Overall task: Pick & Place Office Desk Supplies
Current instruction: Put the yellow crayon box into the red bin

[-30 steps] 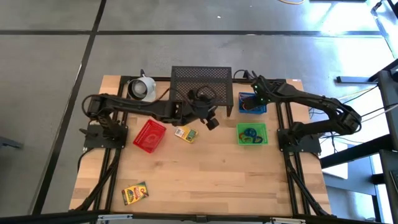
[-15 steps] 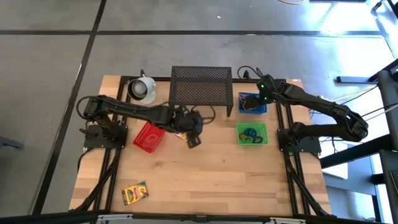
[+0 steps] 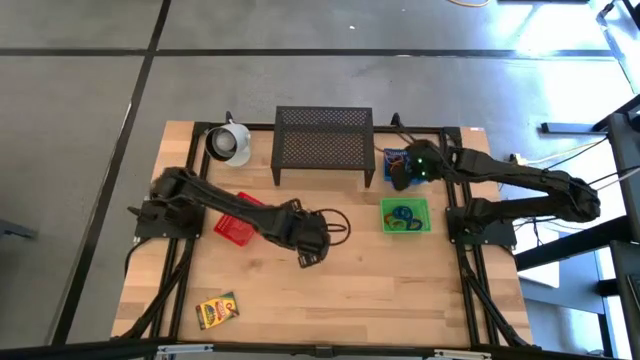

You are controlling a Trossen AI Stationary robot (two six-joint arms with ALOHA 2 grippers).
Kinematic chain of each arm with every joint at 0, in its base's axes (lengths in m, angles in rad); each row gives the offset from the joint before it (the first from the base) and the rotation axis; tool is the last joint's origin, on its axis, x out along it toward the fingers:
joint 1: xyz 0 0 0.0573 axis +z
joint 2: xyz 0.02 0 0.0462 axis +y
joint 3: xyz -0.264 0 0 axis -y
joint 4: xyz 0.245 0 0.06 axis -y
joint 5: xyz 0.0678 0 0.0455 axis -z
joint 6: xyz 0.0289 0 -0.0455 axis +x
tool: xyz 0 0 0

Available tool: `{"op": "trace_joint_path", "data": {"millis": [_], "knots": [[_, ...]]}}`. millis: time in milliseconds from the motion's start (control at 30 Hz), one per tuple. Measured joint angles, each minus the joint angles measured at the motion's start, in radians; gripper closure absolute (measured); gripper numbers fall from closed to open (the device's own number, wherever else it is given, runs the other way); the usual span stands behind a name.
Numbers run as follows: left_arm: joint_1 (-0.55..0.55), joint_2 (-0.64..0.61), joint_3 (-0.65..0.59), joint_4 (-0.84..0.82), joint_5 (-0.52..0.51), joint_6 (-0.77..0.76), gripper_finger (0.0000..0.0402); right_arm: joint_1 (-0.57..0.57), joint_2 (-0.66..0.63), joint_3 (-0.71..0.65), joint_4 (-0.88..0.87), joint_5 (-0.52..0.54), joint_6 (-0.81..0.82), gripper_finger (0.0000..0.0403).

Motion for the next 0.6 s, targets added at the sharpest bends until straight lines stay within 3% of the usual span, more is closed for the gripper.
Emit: {"op": "trace_joint_path", "data": {"millis": [233,600], "knots": [[0.002,0.15,0.0,0.012,-0.184,-0.139,0.018,0.149,0.0,0.0,0.0,0.021,0.062,0.0144],[0.092,0.269,0.0,0.04,-0.183,-0.366,0.018,0.261,0.0,0.0,-0.001,0.021,0.112,0.0171]]}}
